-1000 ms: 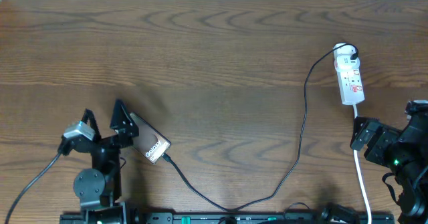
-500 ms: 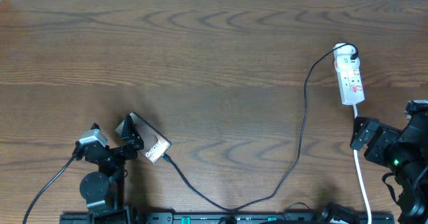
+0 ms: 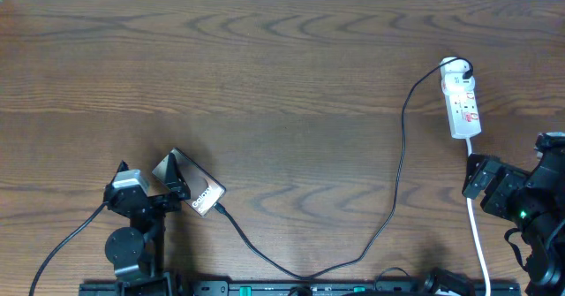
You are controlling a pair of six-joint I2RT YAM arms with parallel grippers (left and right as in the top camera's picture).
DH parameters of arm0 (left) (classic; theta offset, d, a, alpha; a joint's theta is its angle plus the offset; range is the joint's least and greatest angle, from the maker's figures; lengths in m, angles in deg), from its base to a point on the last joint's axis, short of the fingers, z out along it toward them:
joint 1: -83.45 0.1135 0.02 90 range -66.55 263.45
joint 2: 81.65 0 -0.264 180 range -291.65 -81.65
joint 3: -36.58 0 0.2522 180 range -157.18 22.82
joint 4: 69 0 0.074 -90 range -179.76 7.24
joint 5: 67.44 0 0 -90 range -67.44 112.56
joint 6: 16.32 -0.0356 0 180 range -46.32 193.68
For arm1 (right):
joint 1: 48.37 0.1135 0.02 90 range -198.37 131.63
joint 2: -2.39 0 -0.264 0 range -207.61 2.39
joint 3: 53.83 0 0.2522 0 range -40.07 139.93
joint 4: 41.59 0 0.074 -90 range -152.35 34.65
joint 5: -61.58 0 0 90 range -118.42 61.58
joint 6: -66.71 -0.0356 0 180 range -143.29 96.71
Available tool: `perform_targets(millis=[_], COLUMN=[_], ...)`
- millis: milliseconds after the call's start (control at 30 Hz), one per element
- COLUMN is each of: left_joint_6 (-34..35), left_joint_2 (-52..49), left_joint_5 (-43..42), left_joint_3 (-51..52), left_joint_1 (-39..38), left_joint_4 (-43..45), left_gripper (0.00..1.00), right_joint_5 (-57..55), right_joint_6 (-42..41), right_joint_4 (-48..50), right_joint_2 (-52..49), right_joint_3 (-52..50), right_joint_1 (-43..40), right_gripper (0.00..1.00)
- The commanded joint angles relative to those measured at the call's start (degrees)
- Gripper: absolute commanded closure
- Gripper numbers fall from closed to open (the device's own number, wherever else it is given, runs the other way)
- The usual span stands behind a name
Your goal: Plug charger to phone and switch on socket
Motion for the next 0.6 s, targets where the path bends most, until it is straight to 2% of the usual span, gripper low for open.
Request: perform_targets(millis=[0, 567], left_joint_6=[-3.96, -2.38], left_joint_2=[0.52, 0.39], left_joint_5=[-2.89, -3.26], left_joint_3=[0.39, 0.39], left_joint_1=[0.33, 0.13], left_joint_4=[-2.99, -2.56], left_gripper=[0.07, 0.07], right_joint_5=[0.2, 0.2], right_joint_6=[0.68, 0.68], right_joint_4=[-0.02, -0.02], right_joint_2=[0.22, 0.22], right_joint_3=[-0.04, -0.04], right_joint_1=[0.35, 0.33], right_gripper=[0.01, 0.01])
